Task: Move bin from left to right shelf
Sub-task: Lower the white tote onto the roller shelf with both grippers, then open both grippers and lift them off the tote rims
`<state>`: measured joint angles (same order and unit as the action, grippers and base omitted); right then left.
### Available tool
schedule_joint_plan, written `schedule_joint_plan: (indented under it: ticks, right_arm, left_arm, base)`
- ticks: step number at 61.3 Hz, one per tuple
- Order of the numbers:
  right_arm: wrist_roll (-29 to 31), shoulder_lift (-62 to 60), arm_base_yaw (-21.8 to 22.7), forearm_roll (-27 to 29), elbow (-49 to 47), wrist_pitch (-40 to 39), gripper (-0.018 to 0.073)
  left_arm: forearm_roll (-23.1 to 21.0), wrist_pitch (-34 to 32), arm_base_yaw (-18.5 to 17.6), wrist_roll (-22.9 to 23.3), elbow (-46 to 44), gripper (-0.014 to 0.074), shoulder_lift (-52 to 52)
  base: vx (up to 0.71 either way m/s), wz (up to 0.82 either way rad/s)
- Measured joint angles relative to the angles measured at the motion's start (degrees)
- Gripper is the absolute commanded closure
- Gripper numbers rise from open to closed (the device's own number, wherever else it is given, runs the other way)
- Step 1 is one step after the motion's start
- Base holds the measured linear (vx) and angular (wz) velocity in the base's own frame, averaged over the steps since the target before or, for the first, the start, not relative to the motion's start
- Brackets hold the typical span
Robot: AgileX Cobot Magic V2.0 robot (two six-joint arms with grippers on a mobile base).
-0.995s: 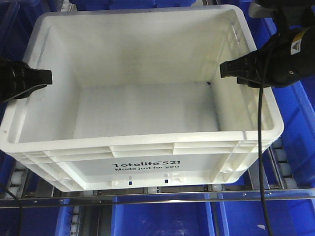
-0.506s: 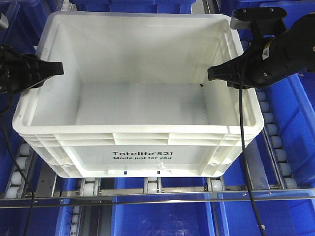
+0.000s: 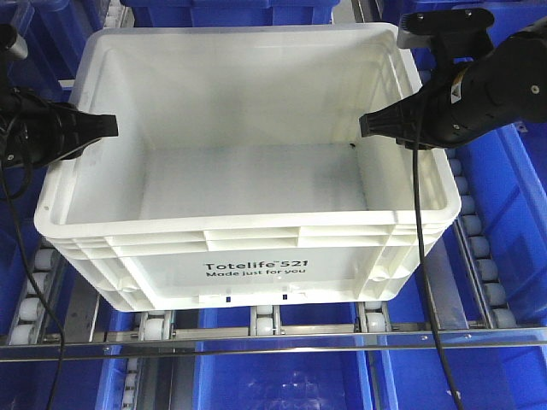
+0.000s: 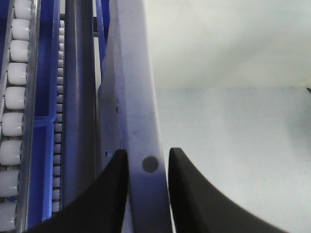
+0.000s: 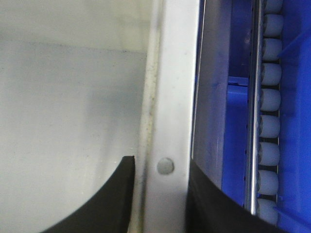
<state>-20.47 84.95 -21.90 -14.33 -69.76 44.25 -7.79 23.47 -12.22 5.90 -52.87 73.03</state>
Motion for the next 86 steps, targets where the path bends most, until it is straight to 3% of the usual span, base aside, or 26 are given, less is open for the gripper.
schedule_joint_plan:
  ticks: [16,26,34,50,68,78,86]
  right_arm:
    - [0.69,0.16,0.00,-2.87,0.00,-1.51,0.0025]
    - [1.01,-0.97,0.00,-2.87,0.00,-2.61,-0.0065]
    - [1.41,-4.94,0.00,-2.11,1.94,-4.91,-0.0060]
    - [2.38,-21.99,-0.20,-2.12,17.48,-11.23,-0.0021]
    - [11.42,-47.20,-0.20,0.39,26.28,0.91,-0.0017]
    - [16.83,-58.38,-0.20,6.02,30.00,6.74,-0.0008]
    - [17.62,-63.90,-0.20,6.86,31.87,10.18,0.0068]
  left_arm:
    - [-0.04,0.11,-0.33,-3.35,0.00,0.0109,-0.06]
    - [0.15,0.23,-0.40,-3.56,0.00,-0.0009,-3.05]
    - [0.38,3.82,-0.40,-4.00,-0.18,-0.0011,-7.66]
    - [0.60,16.62,-0.40,-6.78,-0.18,0.0034,-19.04]
    - [0.65,29.72,-0.40,-13.56,-0.02,0.0063,-36.36]
    - [0.60,32.52,-0.40,-14.15,3.87,0.0063,-44.45]
    - [0.60,32.73,-0.40,-14.24,8.00,0.0093,-48.76]
  base:
    - [0.00,0.00]
    - [0.00,0.00]
    - [0.00,0.00]
    - [0.00,0.00]
    - [0.00,0.00]
    - [0.00,0.00]
    - [0.00,0.00]
